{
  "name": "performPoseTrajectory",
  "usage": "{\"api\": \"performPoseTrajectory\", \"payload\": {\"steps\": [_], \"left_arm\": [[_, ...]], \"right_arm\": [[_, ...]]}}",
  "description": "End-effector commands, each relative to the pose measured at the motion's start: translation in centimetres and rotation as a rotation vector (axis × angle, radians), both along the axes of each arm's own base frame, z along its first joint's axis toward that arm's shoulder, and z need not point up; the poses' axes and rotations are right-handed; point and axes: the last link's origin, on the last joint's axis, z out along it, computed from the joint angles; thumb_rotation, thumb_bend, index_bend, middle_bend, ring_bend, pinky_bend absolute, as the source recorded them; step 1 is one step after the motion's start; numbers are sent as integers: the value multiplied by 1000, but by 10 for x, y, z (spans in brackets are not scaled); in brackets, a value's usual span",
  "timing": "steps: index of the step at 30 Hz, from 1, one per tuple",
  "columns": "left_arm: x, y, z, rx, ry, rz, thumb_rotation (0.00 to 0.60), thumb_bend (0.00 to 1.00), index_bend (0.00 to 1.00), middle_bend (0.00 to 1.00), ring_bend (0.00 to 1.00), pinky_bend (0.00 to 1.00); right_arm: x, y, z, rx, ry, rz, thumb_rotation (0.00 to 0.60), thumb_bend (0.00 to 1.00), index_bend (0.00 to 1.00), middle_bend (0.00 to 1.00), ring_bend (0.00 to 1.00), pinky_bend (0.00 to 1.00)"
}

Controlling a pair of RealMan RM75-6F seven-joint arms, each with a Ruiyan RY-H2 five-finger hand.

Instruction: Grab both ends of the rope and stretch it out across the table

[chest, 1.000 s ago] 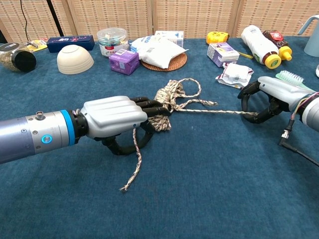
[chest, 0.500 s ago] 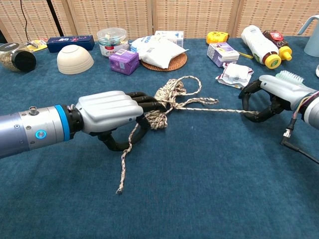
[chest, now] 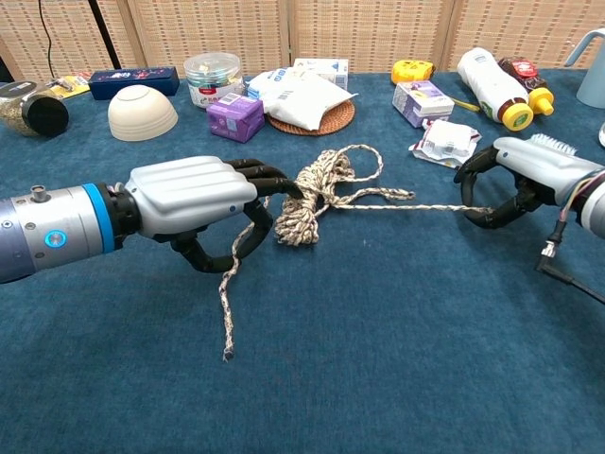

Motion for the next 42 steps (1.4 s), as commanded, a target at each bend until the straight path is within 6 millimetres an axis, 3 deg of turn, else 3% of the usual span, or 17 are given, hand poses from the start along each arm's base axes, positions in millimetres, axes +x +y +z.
{"api": "performPoseTrajectory", "payload": {"steps": [1,25,42], "left_arm": [[-3,2,8,10,-16,19,600,362,689,121,0,0],[-26,14,64,107,-113,130,600,361,756,212,3,0],[-57,29,124,263,-143,210,600,362,768,227,15,0]], "right_arm": [[0,0,2,0,3,5,600,423,643,250,0,0],[3,1,16,-5,23,38,600,424,653,259,4,0],[-3,-6,42,-59,47,50,600,423,657,266,7,0]]}}
